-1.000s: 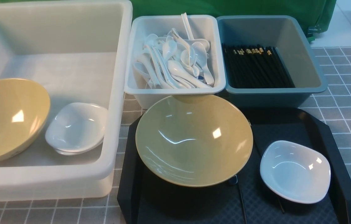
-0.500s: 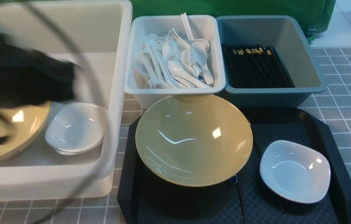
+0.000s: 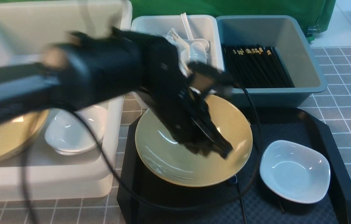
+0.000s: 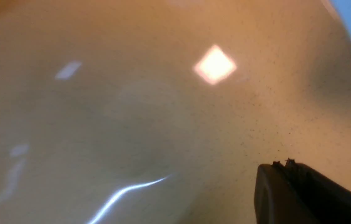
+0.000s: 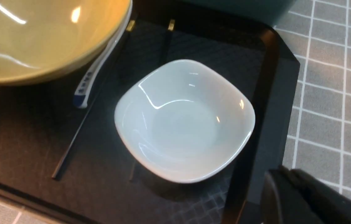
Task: On grey table put chopsticks spoon bowls plates into blue grey white boxes.
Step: 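Grasp the large bowl on the tray by its rim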
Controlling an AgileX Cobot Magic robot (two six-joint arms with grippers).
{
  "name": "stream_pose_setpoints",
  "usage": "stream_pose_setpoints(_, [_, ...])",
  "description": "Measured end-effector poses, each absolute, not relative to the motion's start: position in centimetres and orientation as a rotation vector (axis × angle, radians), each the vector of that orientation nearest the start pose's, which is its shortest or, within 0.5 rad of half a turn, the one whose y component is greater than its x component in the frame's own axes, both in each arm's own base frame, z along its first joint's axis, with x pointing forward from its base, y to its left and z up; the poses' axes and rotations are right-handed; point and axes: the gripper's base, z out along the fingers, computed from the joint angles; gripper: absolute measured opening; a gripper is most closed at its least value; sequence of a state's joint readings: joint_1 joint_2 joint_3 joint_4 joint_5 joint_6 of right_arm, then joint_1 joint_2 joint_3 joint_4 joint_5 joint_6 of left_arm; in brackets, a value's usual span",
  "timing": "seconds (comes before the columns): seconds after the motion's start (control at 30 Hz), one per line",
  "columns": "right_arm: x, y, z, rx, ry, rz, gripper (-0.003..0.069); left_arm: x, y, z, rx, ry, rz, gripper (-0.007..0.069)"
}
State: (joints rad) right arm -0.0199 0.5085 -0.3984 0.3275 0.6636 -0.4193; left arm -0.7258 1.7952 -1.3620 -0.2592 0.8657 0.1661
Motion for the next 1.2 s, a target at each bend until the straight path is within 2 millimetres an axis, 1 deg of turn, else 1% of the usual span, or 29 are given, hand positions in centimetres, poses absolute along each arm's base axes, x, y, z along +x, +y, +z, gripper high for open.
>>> stream_pose_setpoints(0.03, [9.4,1.7,25.4,-0.256,2.206,0.135,0.0034,26.6,-27.5,22.2,1.097,2.68,-0.459,-0.0008])
stream_pose_setpoints(0.07, [9.4,1.7,25.4,-0.256,2.205,0.137,0.0034,26.3,-28.1,21.4,1.13,2.698,-0.462,-0.0008])
stream_pose_setpoints(0.13, [9.4,1.7,25.4,-0.255,2.197,0.139,0.0034,25.8,-28.9,20.9,1.183,2.686,-0.471,-0.0008])
stream_pose_setpoints(0.23, [9.4,1.7,25.5,-0.263,2.188,0.134,0.0034,24.5,-30.0,21.1,1.263,2.658,-0.53,-0.0008])
stream_pose_setpoints(0.3, [9.4,1.7,25.6,-0.262,2.18,0.131,0.0034,23.8,-30.4,22.3,1.307,2.618,-0.578,-0.0008])
stream_pose_setpoints(0.37, [9.4,1.7,25.6,-0.261,2.175,0.129,0.0034,24.2,-30.0,24.1,1.274,2.586,-0.593,-0.0008])
stream_pose_setpoints(0.4, [9.4,1.7,25.6,-0.261,2.175,0.129,0.0034,24.3,-29.9,24.3,1.267,2.584,-0.593,-0.0008])
stream_pose_setpoints(0.43, [9.4,1.7,25.6,-0.261,2.174,0.13,0.0034,24.6,-29.6,25.1,1.242,2.573,-0.593,-0.0008])
stream_pose_setpoints(0.47, [9.4,1.7,25.6,-0.261,2.174,0.13,0.0034,25.7,-28.4,26.4,1.161,2.566,-0.567,-0.0005])
stream_pose_setpoints(0.5, [9.4,1.7,25.6,-0.26,2.174,0.131,0.0034,26.6,-27.3,27.2,1.12,2.551,-0.521,0.0004])
stream_pose_setpoints(0.53, [9.4,1.7,25.6,-0.26,2.174,0.131,0.0034,27.6,-26.0,27.8,1.076,2.543,-0.462,0.0021])
stream_pose_setpoints(0.57, [9.4,1.7,25.6,-0.26,2.174,0.131,0.0034,28.2,-25.3,28.1,1.056,2.538,-0.432,0.0034])
stream_pose_setpoints(0.6, [9.4,1.7,25.6,-0.26,2.174,0.131,0.0034,29.1,-24.0,28.4,1.02,2.538,-0.38,0.0061])
stream_pose_setpoints(0.63, [9.4,1.7,25.6,-0.26,2.174,0.131,0.0034,29.3,-23.8,28.4,1.019,2.535,-0.362,0.0074])
stream_pose_setpoints(0.67, [9.4,1.7,25.6,-0.26,2.174,0.131,0.0034,30.3,-22.4,28.4,0.986,2.543,-0.305,0.0132])
stream_pose_setpoints(0.7, [9.4,1.7,25.6,-0.26,2.174,0.131,0.0034,31.0,-21.7,28.1,0.963,2.554,-0.279,0.0171])
stream_pose_setpoints(0.73, [9.4,1.7,25.6,-0.26,2.174,0.131,0.0034,31.5,-21.0,27.8,0.946,2.565,-0.254,0.0237])
stream_pose_setpoints(0.77, [9.4,1.7,25.6,-0.26,2.174,0.131,0.0034,32.0,-20.6,27.4,0.931,2.578,-0.241,0.0282])
stream_pose_setpoints(0.8, [9.4,1.7,25.6,-0.26,2.174,0.131,0.0034,32.2,-20.5,27.2,0.927,2.584,-0.237,0.0304])
stream_pose_setpoints(0.83, [9.4,1.7,25.6,-0.26,2.174,0.131,0.0034,32.8,-20.3,26.4,0.914,2.602,-0.227,0.0388])
stream_pose_setpoints(0.87, [9.4,1.7,25.6,-0.26,2.174,0.131,0.0034,33.2,-20.3,25.6,0.918,2.612,-0.221,0.0449])
stream_pose_setpoints(0.9, [9.4,1.7,25.6,-0.26,2.174,0.131,0.0034,33.5,-20.5,24.9,0.933,2.616,-0.215,0.0482])
stream_pose_setpoints(0.97, [9.4,1.7,25.6,-0.26,2.174,0.131,0.0034,34.0,-20.7,23.6,0.96,2.628,-0.203,0.0514])
stream_pose_setpoints(1.0, [9.4,1.7,25.6,-0.26,2.174,0.131,0.0034,34.1,-20.8,23.1,0.969,2.637,-0.2,0.0517])
stream_pose_setpoints(1.03, [9.4,1.7,25.6,-0.26,2.174,0.131,0.0034,34.1,-20.8,22.9,0.972,2.639,-0.199,0.0517])
stream_pose_setpoints(1.07, [9.4,1.7,25.6,-0.26,2.174,0.131,0.0034,34.4,-20.9,21.9,0.985,2.66,-0.193,0.0501])
stream_pose_setpoints(1.1, [9.4,1.7,25.6,-0.26,2.174,0.131,0.0034,34.4,-21.0,21.7,0.986,2.663,-0.192,0.0501])
stream_pose_setpoints(1.17, [9.4,1.7,25.6,-0.26,2.174,0.131,0.0034,34.6,-21.1,20.3,1.018,2.695,-0.191,0.0409])
stream_pose_setpoints(1.2, [9.4,1.7,25.6,-0.26,2.174,0.131,0.0034,34.5,-21.1,20.0,1.037,2.711,-0.197,0.0324])
